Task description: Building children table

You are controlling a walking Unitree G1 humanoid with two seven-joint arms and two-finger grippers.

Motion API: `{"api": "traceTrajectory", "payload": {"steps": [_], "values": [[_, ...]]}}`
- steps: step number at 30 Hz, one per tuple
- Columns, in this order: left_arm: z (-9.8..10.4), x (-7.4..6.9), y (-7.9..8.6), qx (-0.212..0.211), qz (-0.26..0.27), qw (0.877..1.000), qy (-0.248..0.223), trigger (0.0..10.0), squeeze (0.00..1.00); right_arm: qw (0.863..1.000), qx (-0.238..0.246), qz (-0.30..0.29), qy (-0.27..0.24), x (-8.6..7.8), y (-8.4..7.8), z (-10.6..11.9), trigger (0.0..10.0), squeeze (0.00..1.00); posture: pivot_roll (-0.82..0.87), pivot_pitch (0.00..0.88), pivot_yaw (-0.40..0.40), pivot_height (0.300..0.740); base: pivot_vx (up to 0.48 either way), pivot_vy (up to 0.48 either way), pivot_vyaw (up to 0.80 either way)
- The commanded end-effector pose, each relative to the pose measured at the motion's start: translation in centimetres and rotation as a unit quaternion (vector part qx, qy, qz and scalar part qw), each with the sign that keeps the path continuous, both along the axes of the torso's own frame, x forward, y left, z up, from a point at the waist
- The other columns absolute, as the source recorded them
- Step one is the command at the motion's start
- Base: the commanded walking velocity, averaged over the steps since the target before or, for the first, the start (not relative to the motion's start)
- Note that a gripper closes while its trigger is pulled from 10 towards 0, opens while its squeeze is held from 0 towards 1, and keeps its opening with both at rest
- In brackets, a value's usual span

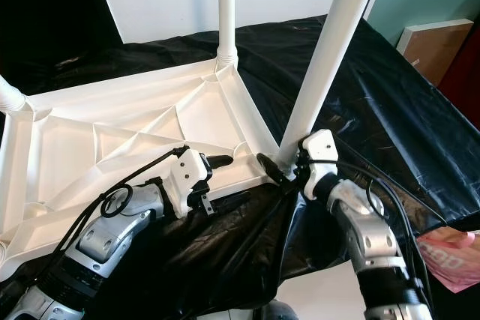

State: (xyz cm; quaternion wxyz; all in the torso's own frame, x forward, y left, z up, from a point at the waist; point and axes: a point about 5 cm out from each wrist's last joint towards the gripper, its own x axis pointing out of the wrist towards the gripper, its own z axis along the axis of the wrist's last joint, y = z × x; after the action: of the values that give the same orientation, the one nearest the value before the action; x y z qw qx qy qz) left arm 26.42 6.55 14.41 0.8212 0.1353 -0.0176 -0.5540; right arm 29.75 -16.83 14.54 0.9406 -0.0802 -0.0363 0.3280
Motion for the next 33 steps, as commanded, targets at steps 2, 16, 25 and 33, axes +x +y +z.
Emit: {"api": "traceTrajectory", "payload": {"steps": [2,16,25,33], "values": [[-0.1,-0.3,-0.4,0.01,-0.027,1.0,0.004,10.0,0.0,1.0,-0.019,0.014,0.006,0.4,-0.1,-0.5,4.5,0.0,-0.01,0.103,-0.032,0.74,0.0,0.0,0.0],[-0.2,-0.5,-0.3,0.008,-0.019,1.0,0.005,10.0,0.0,0.999,-0.026,0.001,0.021,0.2,-0.9,-1.8,0.0,0.0,0.0,0.107,-0.045,0.74,0.0,0.0,0.0],[-0.2,-0.5,-0.3,0.01,-0.025,1.0,0.005,10.0,0.0,0.998,-0.007,-0.055,0.026,-0.2,-0.6,-2.7,10.0,0.0,-0.01,0.107,-0.03,0.74,0.0,0.0,0.0],[-0.3,-0.4,-0.4,0.013,-0.033,0.999,0.005,10.0,0.0,0.986,0.013,-0.163,0.025,-0.1,-0.2,-3.1,10.0,0.0,-0.02,0.101,-0.023,0.74,0.0,0.0,0.0]]}}
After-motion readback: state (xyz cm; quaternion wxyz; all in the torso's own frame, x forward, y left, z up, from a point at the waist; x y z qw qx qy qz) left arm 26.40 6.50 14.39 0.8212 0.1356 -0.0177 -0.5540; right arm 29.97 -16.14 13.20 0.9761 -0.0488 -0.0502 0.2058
